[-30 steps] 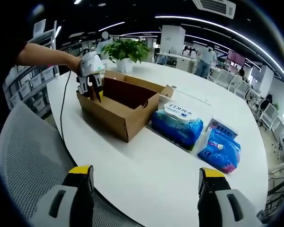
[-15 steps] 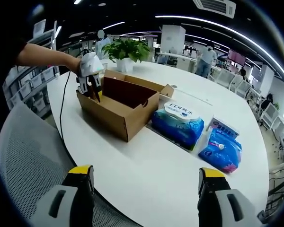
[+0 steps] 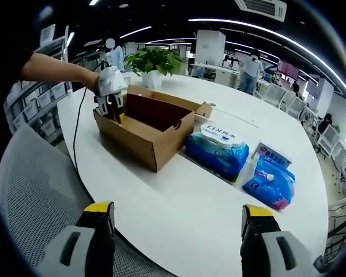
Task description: Operate the shoe box by opening the lid, removing the specified soft item, and placing it in the target area until the item is outside and the box remains undamaged.
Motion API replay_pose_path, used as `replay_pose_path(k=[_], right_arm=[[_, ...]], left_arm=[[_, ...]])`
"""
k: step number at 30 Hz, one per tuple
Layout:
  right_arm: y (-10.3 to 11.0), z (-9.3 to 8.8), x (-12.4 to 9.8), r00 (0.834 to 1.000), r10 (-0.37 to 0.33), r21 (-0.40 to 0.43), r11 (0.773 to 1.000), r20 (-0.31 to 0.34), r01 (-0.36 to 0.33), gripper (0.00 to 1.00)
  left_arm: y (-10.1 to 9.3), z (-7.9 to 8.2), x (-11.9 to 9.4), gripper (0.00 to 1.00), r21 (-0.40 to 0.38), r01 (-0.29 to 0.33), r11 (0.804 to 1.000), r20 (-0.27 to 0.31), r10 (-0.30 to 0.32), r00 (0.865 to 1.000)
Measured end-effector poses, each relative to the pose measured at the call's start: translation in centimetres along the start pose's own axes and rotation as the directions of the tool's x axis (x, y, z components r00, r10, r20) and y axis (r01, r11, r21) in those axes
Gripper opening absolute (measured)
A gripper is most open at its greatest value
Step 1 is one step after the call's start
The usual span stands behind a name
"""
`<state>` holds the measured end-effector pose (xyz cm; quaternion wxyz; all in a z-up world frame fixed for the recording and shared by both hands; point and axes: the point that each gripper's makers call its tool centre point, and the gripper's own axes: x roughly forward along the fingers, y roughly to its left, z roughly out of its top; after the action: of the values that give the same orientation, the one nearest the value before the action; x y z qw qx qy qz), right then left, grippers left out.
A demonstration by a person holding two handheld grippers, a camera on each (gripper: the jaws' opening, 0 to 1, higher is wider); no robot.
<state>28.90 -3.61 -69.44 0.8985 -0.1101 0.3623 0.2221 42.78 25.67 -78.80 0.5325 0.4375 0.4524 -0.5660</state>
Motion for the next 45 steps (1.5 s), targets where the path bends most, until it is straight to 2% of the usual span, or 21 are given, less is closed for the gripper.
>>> replay_pose_path(k=[21,37,45], right_arm=[[0.0,0.3,0.0,1.0,0.002,-0.011,1.0,0.004,-0.002,0.9],[0.2,1.5,-0.3,0.999,0.019,-0.037,0.999,0.033,-0.018,0.9],[0.4,2.2,-0.2,0.999,0.029,-0.054,0.998,0.045,-0.026,0.89]], left_arm=[[-0.8,0.6,-1.1,0.19,-0.02,-0.017,1.0,0.01,0.018,1.0],[-0.6,0.9,-2.7,0.19,-0.038,-0.039,0.999,0.028,0.04,0.999],[-0.5,1.6,-3.9,0.19,-0.034,-0.056,0.998,0.042,0.058,0.997]])
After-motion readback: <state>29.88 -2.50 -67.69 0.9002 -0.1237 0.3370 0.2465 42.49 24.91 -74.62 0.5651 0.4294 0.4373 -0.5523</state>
